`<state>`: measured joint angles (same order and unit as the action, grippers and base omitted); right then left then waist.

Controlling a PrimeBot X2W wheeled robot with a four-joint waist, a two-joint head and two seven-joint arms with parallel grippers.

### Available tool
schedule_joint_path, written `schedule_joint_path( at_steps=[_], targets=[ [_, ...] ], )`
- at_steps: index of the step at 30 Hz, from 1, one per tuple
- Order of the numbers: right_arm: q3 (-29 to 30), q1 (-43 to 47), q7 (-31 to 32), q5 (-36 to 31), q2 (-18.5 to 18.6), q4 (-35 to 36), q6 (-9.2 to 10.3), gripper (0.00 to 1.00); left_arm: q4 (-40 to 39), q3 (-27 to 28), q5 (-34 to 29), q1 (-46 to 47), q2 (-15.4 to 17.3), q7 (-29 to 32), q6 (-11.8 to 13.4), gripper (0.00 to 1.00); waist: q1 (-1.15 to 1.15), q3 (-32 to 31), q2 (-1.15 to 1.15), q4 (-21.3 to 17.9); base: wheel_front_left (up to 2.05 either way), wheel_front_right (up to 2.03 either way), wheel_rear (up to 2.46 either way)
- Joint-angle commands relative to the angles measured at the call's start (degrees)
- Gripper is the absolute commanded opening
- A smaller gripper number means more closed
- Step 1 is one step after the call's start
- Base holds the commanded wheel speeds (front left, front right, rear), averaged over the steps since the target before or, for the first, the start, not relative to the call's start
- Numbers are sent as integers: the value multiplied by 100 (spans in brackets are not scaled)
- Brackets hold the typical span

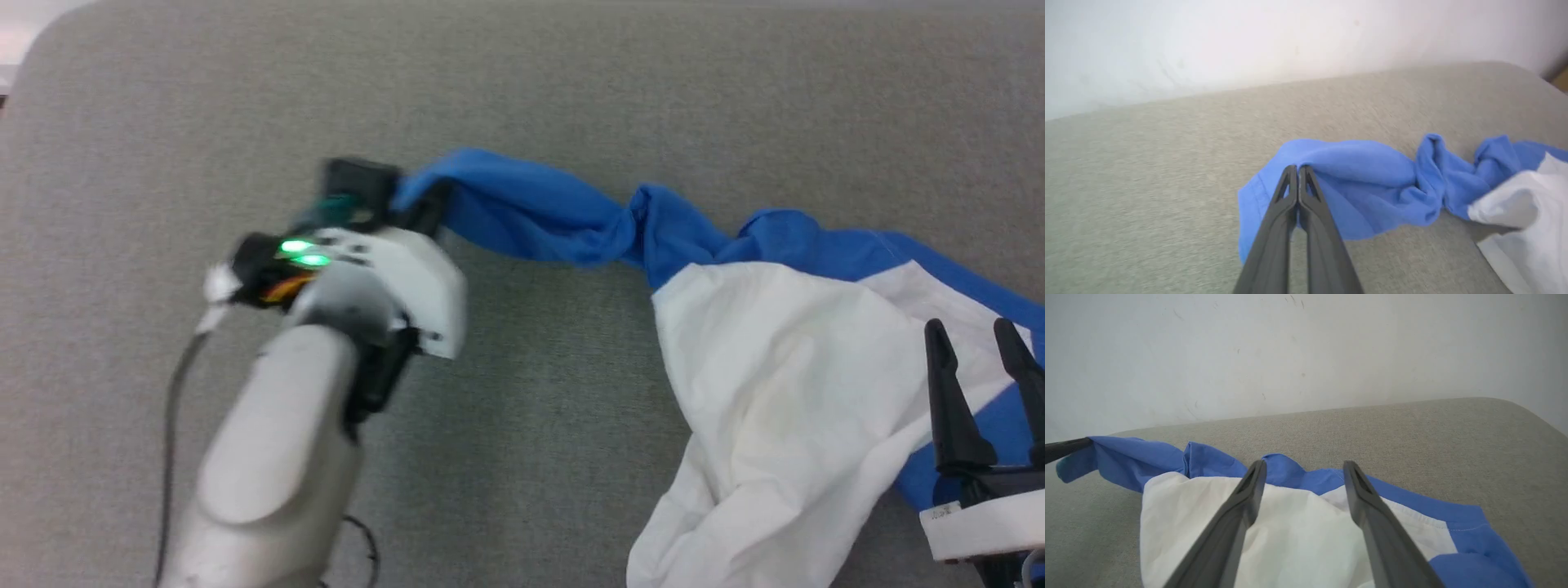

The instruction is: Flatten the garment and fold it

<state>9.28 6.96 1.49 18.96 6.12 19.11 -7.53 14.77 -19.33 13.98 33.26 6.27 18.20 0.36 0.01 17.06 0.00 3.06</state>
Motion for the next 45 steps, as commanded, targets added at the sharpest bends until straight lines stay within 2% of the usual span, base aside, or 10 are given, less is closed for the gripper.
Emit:
schedule_joint_path(
  at_steps=[1,6,9,16,17,18,24,30,35,45],
  targets=[
    [1,28,17,-50,-31,27,4,100,-336,272,95,-263,210,-105,165,0,-1,-221,0,292,0,0,0],
    [14,80,53,-99,-81,51,4,100,-1850,1354,149,-1454,830,-234,972,0,-1,-250,0,450,0,0,0],
    [32,107,87,-108,-78,34,4,100,-2559,1942,217,-2460,983,-237,1380,0,-1,-240,0,505,0,0,0],
    [49,156,183,-124,-47,3,4,100,-3051,1856,676,-3959,277,-525,1547,0,-1,-233,0,634,0,0,0],
    [30,151,202,-123,-36,-4,4,100,-2995,1772,734,-3990,162,-595,1527,37,-1,-243,0,642,0,0,0],
    [11,145,219,-123,-25,-12,4,100,-2941,1702,803,-3979,64,-675,1507,100,-1,-258,0,645,0,0,0],
    [-31,158,289,-135,2,-37,4,100,-3107,1389,1225,-3345,-147,-908,1180,100,-1,-383,0,595,0,0,0],
    [-71,152,301,-139,-21,-6,4,100,-3306,787,891,-2175,175,-377,736,100,-1,-342,0,409,0,0,0],
    [-101,91,291,-96,11,-6,4,100,-2487,-54,258,-1269,597,514,221,100,-1,-163,0,169,0,0,0],
    [-75,17,267,35,210,-55,4,100,-242,-1119,-116,-408,562,1533,-444,100,-1,200,0,-156,0,0,0]
  ],
)
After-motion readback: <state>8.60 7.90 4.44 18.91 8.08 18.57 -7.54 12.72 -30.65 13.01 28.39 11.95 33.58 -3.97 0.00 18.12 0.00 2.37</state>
